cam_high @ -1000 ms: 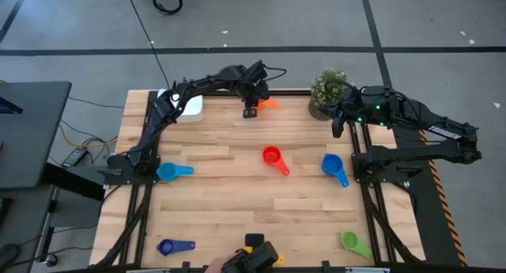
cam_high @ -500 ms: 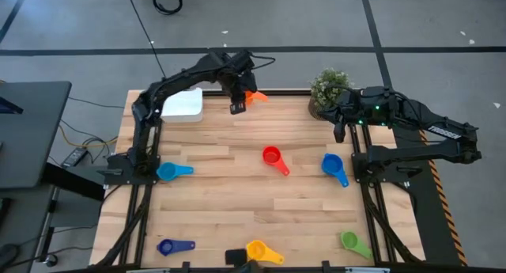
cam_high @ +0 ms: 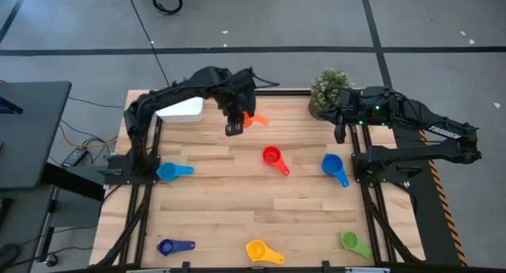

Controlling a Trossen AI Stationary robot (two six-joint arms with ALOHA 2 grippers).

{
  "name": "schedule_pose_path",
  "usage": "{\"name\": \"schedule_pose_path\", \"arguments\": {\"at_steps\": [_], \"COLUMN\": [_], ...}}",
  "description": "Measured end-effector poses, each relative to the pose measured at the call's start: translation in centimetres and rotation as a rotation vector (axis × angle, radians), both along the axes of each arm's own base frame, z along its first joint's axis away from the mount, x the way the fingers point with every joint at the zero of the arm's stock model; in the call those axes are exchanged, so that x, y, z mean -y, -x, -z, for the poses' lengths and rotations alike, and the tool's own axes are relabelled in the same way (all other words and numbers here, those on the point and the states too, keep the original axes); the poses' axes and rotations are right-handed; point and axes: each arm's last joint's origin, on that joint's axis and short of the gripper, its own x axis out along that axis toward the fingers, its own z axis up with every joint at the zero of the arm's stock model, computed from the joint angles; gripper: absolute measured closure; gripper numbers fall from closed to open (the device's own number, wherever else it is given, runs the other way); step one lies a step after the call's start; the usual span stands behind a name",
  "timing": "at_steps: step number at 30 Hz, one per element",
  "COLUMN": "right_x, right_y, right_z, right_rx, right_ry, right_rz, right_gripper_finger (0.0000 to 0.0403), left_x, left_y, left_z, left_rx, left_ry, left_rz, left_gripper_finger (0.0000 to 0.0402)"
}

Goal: Nest measuring cups in basket
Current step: Prepare the orange measuring cup

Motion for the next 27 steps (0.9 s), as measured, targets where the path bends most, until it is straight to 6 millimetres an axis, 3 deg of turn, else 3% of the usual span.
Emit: {"name": "schedule_pose_path", "arguments": {"at_steps": [5,11,20,27], "right_x": [-0.1,-0.1,-0.1,-0.1], "right_y": [0.0,0.0,0.0,0.0], "right_z": [0.0,0.1,0.1,0.1], "right_rx": [0.0,-0.006,-0.014,-0.013], "right_ry": [-0.009,-0.003,0.019,0.019], "right_rz": [-0.018,-0.022,-0.033,-0.033], "right_gripper_finger": [0.0393,0.0393,0.0393,0.0393], "left_x": [0.5,-0.4,3.0,5.5], "left_y": [-0.4,-0.6,-1.0,-1.4], "left_z": [0.3,4.3,11.4,14.1], "left_rx": [0.018,-0.033,-0.115,-0.079], "left_ry": [-0.005,0.053,0.11,0.119], "left_rz": [0.01,-0.143,-0.164,-0.184], "left_gripper_finger": [0.0391,0.0391,0.0391,0.0391]}}
